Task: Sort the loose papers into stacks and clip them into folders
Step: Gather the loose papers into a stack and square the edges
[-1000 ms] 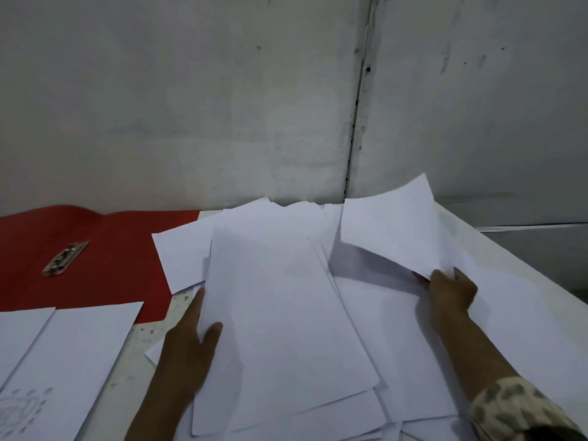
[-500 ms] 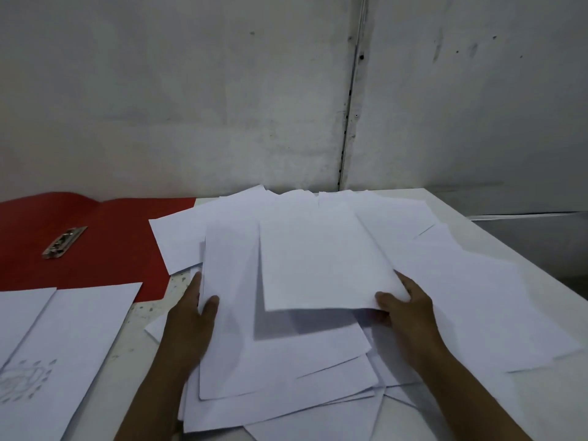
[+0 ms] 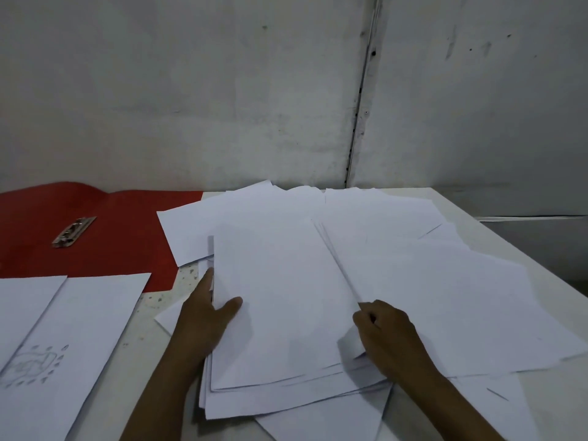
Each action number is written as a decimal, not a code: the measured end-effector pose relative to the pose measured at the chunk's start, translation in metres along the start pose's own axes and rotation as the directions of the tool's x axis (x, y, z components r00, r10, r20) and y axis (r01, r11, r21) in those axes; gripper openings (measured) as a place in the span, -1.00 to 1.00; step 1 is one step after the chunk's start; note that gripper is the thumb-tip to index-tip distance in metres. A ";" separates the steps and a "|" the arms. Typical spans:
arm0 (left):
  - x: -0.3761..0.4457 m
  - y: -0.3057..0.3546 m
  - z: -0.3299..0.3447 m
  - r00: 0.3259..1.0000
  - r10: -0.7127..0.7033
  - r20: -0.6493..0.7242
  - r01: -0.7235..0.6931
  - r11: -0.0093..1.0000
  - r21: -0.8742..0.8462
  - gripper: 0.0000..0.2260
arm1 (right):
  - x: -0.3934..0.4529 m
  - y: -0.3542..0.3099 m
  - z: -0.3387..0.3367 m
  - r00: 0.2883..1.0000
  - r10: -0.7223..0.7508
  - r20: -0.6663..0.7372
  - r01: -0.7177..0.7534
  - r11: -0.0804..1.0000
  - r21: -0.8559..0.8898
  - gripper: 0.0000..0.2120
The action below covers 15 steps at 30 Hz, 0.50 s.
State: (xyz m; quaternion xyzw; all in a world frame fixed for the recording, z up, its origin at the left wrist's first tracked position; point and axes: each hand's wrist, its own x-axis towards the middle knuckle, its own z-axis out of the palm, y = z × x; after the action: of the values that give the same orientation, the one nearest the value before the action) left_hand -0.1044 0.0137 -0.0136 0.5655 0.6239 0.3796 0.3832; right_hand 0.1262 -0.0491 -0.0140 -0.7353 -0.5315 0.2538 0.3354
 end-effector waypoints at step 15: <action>-0.002 0.012 0.001 0.986 0.165 -0.026 -0.167 0.957 -0.236 -0.43 | 0.052 -0.017 -0.017 0.962 0.101 0.254 -0.217 0.848 0.484 -0.40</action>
State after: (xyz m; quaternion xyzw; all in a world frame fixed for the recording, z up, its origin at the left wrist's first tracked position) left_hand -0.0989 0.0126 -0.0030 0.5648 0.5254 0.4840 0.4131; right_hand 0.1446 0.0001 0.0089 -0.6302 -0.4167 0.4909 0.4338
